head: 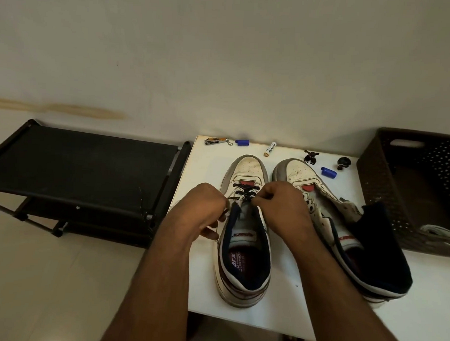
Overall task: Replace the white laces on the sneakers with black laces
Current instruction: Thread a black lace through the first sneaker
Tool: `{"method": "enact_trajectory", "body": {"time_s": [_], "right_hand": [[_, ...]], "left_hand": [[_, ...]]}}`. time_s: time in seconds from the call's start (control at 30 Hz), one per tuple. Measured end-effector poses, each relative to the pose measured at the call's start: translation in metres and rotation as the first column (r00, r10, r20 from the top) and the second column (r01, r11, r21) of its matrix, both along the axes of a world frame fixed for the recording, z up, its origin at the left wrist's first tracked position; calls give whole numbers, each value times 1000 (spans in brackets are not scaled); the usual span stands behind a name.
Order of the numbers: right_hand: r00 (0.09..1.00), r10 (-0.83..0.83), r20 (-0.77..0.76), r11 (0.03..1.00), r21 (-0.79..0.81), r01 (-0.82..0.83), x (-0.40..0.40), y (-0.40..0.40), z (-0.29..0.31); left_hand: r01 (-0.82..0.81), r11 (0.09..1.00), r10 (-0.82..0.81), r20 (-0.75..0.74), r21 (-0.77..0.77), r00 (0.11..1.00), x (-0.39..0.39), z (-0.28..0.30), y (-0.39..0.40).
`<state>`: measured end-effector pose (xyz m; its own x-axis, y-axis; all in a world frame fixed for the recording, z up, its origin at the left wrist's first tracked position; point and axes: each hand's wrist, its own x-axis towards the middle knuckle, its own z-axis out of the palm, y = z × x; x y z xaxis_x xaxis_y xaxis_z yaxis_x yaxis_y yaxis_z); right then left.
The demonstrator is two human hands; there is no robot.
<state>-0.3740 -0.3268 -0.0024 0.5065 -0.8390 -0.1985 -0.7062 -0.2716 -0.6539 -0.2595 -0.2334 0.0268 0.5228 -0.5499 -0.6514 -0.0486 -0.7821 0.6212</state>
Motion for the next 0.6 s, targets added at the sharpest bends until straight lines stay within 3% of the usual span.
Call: {"method": "enact_trajectory", "body": {"time_s": [0.13, 0.2, 0.27, 0.33, 0.4, 0.47, 0.53, 0.6], "right_hand": [[1000, 1, 5, 998, 68, -2, -1, -4, 3], [1000, 10, 10, 994, 109, -11, -2, -5, 5], [999, -11, 45, 987, 161, 4, -4, -6, 6], [989, -73, 126, 978, 202, 46, -7, -7, 8], [953, -162, 254, 971, 214, 108, -6, -7, 6], [899, -198, 392, 972, 197, 128, -3, -7, 6], [828, -96, 552, 992, 121, 34, -3, -7, 8], [802, 109, 587, 994, -46, -101, -5, -7, 13]], "left_hand": [[14, 994, -9, -42, 112, 999, -2, -3, 8], [-11, 999, 12, -18, 34, 1000, 0, -4, 5], [-126, 976, 130, 13, -175, 991, 1, -3, -1], [-301, 840, 291, -93, -452, 952, 1, 7, -8], [-381, 638, 324, -216, -669, 921, 0, 17, -13], [-235, 582, 232, -118, -778, 966, -1, 26, -12], [31, 652, 52, 86, -758, 995, 1, 30, -7], [236, 715, -169, 165, -658, 972, 3, 32, -1]]}}
